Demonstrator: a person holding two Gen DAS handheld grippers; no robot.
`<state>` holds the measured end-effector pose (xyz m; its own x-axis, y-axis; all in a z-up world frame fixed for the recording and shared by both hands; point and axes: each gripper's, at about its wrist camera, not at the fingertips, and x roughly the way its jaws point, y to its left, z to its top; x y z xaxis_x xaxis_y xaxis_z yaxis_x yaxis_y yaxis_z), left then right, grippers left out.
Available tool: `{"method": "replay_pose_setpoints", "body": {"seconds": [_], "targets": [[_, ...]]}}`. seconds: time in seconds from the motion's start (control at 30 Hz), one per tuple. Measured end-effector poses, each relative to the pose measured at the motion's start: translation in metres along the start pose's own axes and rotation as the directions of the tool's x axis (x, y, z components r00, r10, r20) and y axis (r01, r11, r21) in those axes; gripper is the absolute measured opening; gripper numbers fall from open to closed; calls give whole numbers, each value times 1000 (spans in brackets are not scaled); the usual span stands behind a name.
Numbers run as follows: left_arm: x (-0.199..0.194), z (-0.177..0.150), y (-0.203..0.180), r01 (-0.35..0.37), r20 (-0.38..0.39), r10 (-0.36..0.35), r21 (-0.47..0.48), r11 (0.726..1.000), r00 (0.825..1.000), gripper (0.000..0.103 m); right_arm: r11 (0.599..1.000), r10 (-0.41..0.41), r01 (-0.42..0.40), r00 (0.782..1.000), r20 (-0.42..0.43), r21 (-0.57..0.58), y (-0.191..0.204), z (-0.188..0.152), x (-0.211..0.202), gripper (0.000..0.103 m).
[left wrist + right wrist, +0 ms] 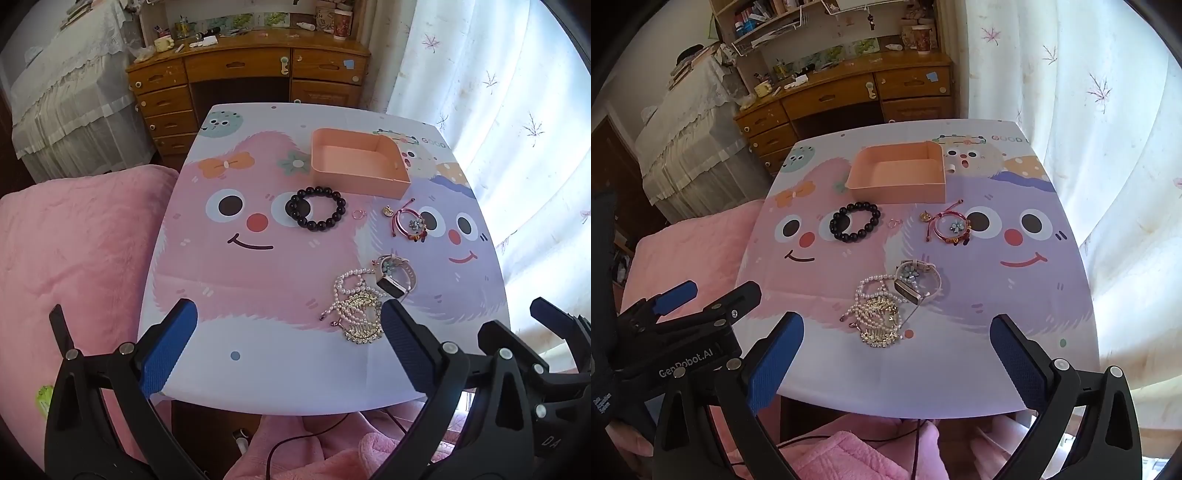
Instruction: Organize jewelry
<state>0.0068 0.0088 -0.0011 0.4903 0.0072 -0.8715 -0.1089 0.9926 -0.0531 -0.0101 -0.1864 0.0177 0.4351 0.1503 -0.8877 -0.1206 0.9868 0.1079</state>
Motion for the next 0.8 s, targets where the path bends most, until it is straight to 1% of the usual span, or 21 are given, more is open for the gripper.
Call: {"method": "replay_pose_setpoints", "body": {"seconds": [0.1,0.23,0.6,0.8], "targets": [[2,1,-1,2,3,-2,6,1000,1000,95,1000,2,-2,1000,1,0,-1,0,-1,103],[4,2,-2,5,0,-5,20,1000,1000,95,1000,-1,1,1000,5,-2,0,-1,0,103],[2,5,-3,-4,14,3,14,1000,1000,95,1000,3,-3,1000,15,-15,0,3,2,103],[4,6,-3,-5,9,5,23,1000,1000,95,1000,-5,5,1000,3,-22,3,5,4,103]]}}
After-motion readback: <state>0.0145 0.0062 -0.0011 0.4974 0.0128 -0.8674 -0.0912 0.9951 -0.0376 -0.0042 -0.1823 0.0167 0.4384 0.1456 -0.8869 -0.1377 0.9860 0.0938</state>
